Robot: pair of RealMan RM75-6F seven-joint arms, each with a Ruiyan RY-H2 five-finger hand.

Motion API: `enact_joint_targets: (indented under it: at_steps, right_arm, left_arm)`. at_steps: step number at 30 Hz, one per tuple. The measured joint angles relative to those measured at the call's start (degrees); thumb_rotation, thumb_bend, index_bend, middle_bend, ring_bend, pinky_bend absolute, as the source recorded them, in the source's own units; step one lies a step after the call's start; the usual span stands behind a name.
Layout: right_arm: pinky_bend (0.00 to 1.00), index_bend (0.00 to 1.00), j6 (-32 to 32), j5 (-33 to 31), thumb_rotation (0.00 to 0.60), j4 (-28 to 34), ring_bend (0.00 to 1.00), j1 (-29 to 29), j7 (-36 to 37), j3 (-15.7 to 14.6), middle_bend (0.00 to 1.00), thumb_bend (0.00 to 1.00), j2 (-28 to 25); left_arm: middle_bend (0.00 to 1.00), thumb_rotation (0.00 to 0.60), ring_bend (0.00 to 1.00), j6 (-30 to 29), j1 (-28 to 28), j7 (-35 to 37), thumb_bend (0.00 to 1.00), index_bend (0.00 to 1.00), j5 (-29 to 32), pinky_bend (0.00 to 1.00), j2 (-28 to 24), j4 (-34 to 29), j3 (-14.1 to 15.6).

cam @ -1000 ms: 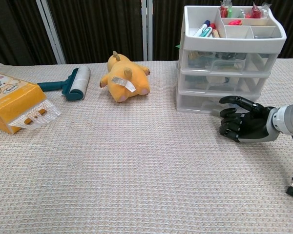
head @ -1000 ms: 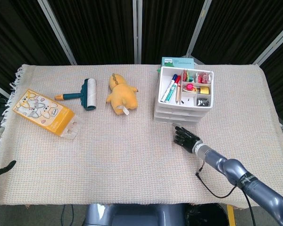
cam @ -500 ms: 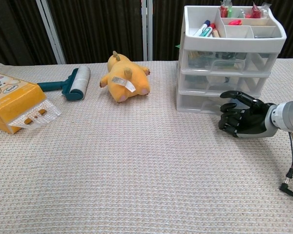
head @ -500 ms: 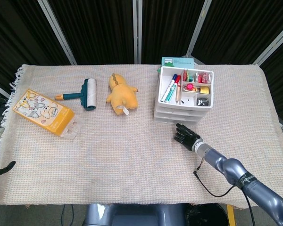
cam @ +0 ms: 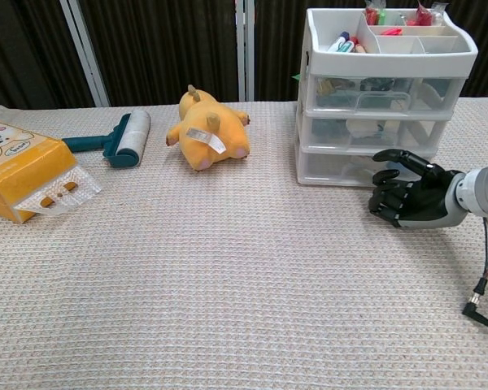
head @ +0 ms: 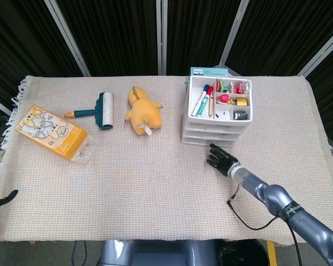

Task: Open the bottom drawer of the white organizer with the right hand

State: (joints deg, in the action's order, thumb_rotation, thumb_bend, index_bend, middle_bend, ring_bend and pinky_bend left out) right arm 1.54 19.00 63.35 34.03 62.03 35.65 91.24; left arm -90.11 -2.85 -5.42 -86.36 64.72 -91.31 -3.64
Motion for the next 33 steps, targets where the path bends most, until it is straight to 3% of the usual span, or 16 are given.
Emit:
enact_joint_targets:
  at_steps: [33]
  right_arm:
    - [0.72,0.39,0.6,1.8,0.600,7.6,0.85,-7.2,-3.5,1.2,0.83,0.32,-2.5]
  left_arm:
    - [0.00,0.600,0.00,-0.3,0.1,-0.8,0.09,0.00,-1.7,0.00,-0.1,-0.8,0.8]
